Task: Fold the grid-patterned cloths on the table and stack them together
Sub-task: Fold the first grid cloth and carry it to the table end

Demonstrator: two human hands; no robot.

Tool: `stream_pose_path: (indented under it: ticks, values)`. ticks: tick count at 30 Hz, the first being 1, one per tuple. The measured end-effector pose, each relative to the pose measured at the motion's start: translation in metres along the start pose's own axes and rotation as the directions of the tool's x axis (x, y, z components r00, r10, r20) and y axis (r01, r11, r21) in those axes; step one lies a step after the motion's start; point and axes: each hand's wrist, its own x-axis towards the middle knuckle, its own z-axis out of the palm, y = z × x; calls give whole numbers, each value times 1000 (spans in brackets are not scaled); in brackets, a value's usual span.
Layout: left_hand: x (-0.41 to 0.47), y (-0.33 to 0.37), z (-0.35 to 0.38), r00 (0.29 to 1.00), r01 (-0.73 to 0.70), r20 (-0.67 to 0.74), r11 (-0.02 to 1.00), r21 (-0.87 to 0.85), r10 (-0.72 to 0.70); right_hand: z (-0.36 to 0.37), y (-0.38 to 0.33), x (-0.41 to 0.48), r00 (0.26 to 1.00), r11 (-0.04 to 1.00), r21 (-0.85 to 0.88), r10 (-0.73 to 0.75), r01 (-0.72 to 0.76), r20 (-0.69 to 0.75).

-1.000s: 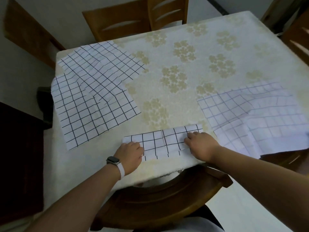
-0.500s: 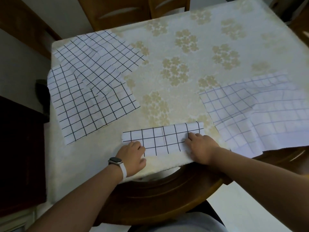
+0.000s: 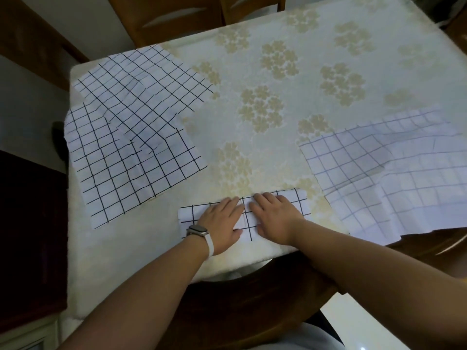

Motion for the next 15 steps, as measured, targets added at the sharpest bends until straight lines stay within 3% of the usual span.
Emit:
stream_pose_path:
  ticks: [6,15]
  values:
    - [-10,-9,7,993,95,70,994,-43,-92,7,23,-15,998,997,43,56,-57,19]
    - [-39,-37,29,973,227,66,971,-72,-223,12,47,-34,984,981,78,178,-176,-25]
